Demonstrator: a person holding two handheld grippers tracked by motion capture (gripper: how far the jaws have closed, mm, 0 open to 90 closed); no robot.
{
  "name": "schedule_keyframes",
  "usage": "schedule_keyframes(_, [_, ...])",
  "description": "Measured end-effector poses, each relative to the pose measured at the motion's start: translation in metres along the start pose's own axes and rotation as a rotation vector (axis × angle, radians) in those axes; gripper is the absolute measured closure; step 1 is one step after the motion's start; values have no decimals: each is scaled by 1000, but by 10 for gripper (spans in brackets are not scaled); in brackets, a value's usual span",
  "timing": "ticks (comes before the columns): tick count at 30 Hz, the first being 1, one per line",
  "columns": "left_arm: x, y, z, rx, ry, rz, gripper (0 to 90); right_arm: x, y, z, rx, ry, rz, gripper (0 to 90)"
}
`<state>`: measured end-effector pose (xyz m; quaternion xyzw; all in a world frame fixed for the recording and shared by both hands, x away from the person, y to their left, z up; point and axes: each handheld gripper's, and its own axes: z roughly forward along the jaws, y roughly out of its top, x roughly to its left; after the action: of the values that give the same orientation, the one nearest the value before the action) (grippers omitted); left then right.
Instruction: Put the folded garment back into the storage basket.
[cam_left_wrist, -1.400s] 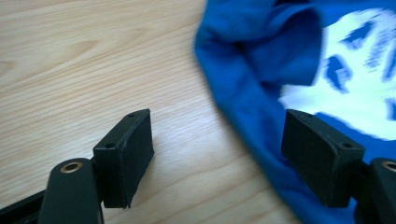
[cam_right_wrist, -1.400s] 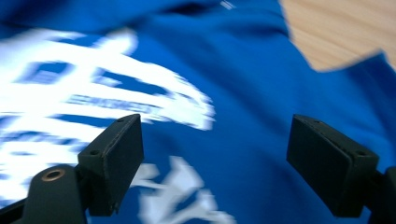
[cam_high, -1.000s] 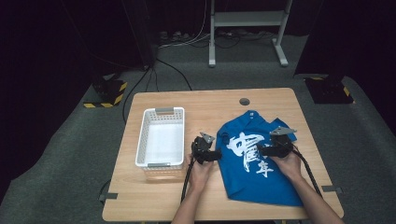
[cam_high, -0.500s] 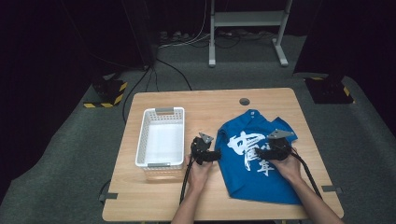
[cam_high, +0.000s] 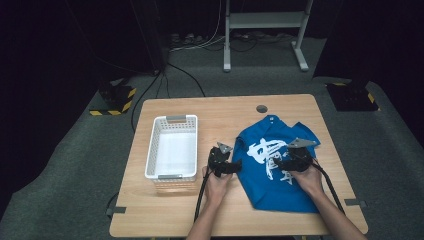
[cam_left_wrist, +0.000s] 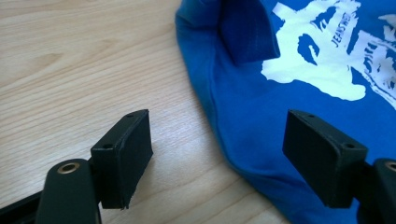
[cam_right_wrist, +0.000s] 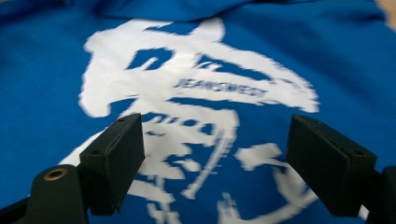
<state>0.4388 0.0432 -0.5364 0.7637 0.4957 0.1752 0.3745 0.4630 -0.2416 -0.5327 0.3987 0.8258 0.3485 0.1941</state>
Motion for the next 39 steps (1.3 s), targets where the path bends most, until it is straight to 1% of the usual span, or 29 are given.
schedule_keyframes(1, [0,0,2,10,12,7,240,3,0,2,7,3,-16,189])
schedule_keyframes(2, [0,-1,2,11,41,26,241,6,0,4,16,7,-29,191])
schedule_keyframes(4, [1,-1,2,24,79,49,251,7,1,6,7,14,-20,187])
schedule_keyframes(5, [5,-1,1,24,85,43,248,5,0,7,2,16,-11,179])
schedule_keyframes(7, [11,0,0,28,106,20,248,-1,0,9,-7,13,25,169])
schedule_keyframes(8, [13,1,0,30,109,11,249,-3,1,10,-5,-4,38,168])
schedule_keyframes(10, [15,1,-2,27,75,-20,245,-3,3,11,3,-21,51,181])
schedule_keyframes(11, [14,0,-4,16,36,-34,235,-1,4,11,1,-30,43,190])
schedule_keyframes(12, [11,-1,-5,2,15,-33,230,5,5,9,-7,-21,31,191])
schedule_keyframes(13, [7,-1,-5,-6,0,-35,231,10,5,8,-18,0,22,192])
schedule_keyframes(15, [0,0,-3,10,-15,-14,228,20,7,6,-21,30,-4,189])
schedule_keyframes(16, [-3,0,-1,17,-12,-3,225,28,8,6,-22,48,-24,187])
schedule_keyframes(17, [-7,1,2,27,5,18,224,32,9,6,-20,52,-39,187])
schedule_keyframes(18, [-8,1,3,29,17,26,221,38,10,7,-15,52,-65,187])
schedule_keyframes(20, [-9,2,4,42,61,51,232,43,10,12,4,41,-88,180])
schedule_keyframes(21, [-7,2,3,45,69,59,234,42,10,14,-1,45,-79,177])
schedule_keyframes(22, [-3,1,2,46,76,53,229,39,10,15,-5,48,-61,177])
schedule_keyframes(24, [4,1,0,51,94,35,228,32,9,18,-14,31,-21,175])
schedule_keyframes(25, [8,1,-1,53,100,25,228,28,10,19,-8,22,9,173])
schedule_keyframes(27, [13,1,-3,58,107,10,229,24,12,21,-7,3,26,172])
schedule_keyframes(28, [14,1,-4,57,94,0,227,24,13,21,-6,1,28,176])
schedule_keyframes(30, [11,-1,-6,45,58,-13,222,29,13,20,-10,2,1,182])
schedule_keyframes(32, [6,-2,-6,43,33,-8,219,35,11,17,-18,25,-19,182])
schedule_keyframes(33, [4,-2,-5,43,28,-1,209,38,11,16,-13,37,-28,176])
schedule_keyframes(34, [2,-2,-4,42,28,9,206,40,11,16,-10,45,-37,175])
schedule_keyframes(36, [-1,-2,-3,50,41,32,207,46,11,17,-8,65,-54,175])
schedule_keyframes(37, [-2,-3,-3,55,61,55,212,46,11,17,-6,66,-58,174])
schedule_keyframes(38, [0,-3,-4,57,65,62,209,46,11,18,-7,64,-61,172])
schedule_keyframes(39, [2,-3,-5,59,71,58,210,45,11,18,-10,58,-57,170])
